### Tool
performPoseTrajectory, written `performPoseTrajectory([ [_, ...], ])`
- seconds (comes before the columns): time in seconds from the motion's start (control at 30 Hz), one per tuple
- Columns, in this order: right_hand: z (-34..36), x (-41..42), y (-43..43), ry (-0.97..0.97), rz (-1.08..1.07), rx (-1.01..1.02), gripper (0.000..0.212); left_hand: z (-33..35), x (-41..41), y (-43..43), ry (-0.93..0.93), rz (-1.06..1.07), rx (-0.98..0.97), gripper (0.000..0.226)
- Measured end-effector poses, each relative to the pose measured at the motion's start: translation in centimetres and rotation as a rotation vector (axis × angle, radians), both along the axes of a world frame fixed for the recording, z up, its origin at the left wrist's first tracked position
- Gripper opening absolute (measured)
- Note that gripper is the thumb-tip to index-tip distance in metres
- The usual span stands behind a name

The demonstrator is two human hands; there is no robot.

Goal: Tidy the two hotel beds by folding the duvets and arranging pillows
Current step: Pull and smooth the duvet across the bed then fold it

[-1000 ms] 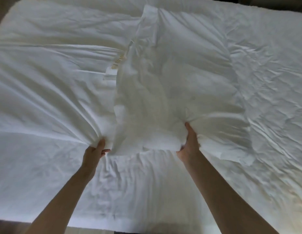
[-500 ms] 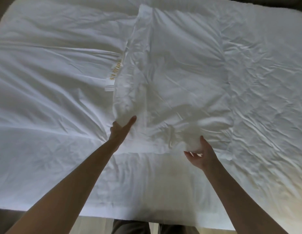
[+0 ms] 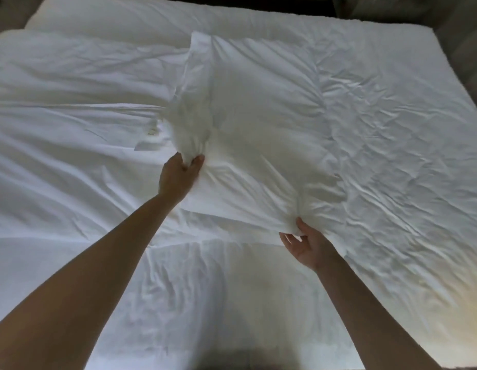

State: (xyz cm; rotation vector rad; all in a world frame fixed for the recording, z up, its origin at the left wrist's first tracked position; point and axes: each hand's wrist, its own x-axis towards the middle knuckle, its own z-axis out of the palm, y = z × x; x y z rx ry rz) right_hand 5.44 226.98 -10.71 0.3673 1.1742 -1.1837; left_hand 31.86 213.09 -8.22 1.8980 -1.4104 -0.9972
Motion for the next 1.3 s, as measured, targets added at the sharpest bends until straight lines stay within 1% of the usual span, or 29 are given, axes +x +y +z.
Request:
performPoseTrajectory([
  [0.03,-0.9,0.3,0.3,0.027,0.000,0.099,0.055,-1.5,0.7,0.7,-0.065,-0.001,0.113,0.044],
  [0.07,-1.7,0.6,0.6,0.029,-0.010,0.184,0.041,-3.3,1.5,1.9,-0.098,0.014,0.242,0.046],
  [0.13,-2.9,0.7,1.3,0.015,-0.003,0.261,0.037,-6.2,3.6,4.7,-0.070,0.077,0.449,0.049],
  [0.17,-3.1,0.4,1.4,0.019,-0.015,0.249,0.038,-7.5,4.3,5.6,-0.050,0.112,0.486,0.050],
  [0.23,-3.2,-0.6,1.6,0.054,-0.068,0.208,0.043,-8.4,5.0,5.9,-0.019,0.139,0.484,0.051],
  [0.27,-3.1,-1.2,1.6,0.064,-0.107,0.197,0.042,-8.4,5.1,5.4,-0.012,0.150,0.465,0.049],
  [0.3,-3.2,-1.8,1.5,0.073,-0.135,0.204,0.034,-7.9,4.8,4.9,0.029,0.168,0.438,0.052],
  [0.37,-3.0,-2.5,1.2,0.088,-0.149,0.232,0.010,-6.8,4.0,3.9,0.111,0.185,0.413,0.072],
  [0.4,-2.7,-2.6,1.0,0.104,-0.137,0.250,0.004,-6.4,3.6,3.4,0.112,0.157,0.407,0.072],
  [0.43,-2.6,-2.7,0.8,0.115,-0.131,0.256,0.003,-6.1,3.2,3.2,0.076,0.115,0.388,0.060],
  [0.47,-2.5,-2.8,0.9,0.133,-0.125,0.259,0.011,-5.8,2.9,3.2,0.021,0.087,0.352,0.047],
  [0.5,-2.4,-2.8,1.1,0.158,-0.110,0.263,0.022,-5.8,2.7,3.3,-0.027,0.091,0.307,0.041],
  [0.53,-2.5,-3.0,1.6,0.197,-0.069,0.273,0.030,-6.0,2.8,3.3,-0.047,0.107,0.282,0.041],
  [0.57,-2.5,-3.2,2.1,0.253,0.010,0.294,0.030,-6.2,2.9,3.4,-0.052,0.127,0.282,0.043],
  [0.63,-2.1,-3.6,2.8,0.356,0.233,0.374,0.020,-6.5,3.2,3.9,-0.032,0.185,0.364,0.050],
  [0.67,-1.9,-3.8,3.0,0.398,0.344,0.390,0.018,-6.6,3.4,4.2,-0.016,0.236,0.438,0.054],
  [0.73,-1.2,-4.1,2.8,0.460,0.478,0.383,0.014,-6.2,3.7,4.5,-0.031,0.282,0.482,0.059],
  [0.8,-0.1,-4.1,2.9,0.447,0.561,0.357,0.005,-5.2,3.7,4.7,-0.106,0.239,0.400,0.067],
  [0.9,2.5,-3.7,3.2,0.387,0.748,0.273,0.002,-3.4,3.7,5.0,-0.169,0.124,0.289,0.075],
  [0.93,3.4,-3.5,3.2,0.420,0.842,0.244,0.011,-2.8,3.7,5.2,-0.173,0.091,0.265,0.074],
  [0.97,4.3,-3.1,3.1,0.494,0.929,0.211,0.020,-2.3,3.8,5.3,-0.175,0.060,0.242,0.074],
  [1.03,6.2,-2.1,2.3,0.694,1.017,0.105,0.025,-1.0,3.8,5.3,-0.180,-0.009,0.193,0.074],
  [1.1,7.9,-1.0,1.0,0.834,1.013,-0.025,0.025,0.4,3.8,5.0,-0.162,-0.037,0.176,0.074],
  [1.2,9.5,0.6,-0.9,1.003,1.021,-0.147,0.031,2.1,4.2,4.2,-0.128,-0.028,0.170,0.073],
  [1.3,9.5,2.2,-2.8,1.321,1.019,-0.283,0.035,3.3,5.0,2.6,-0.094,0.022,0.148,0.072],
])
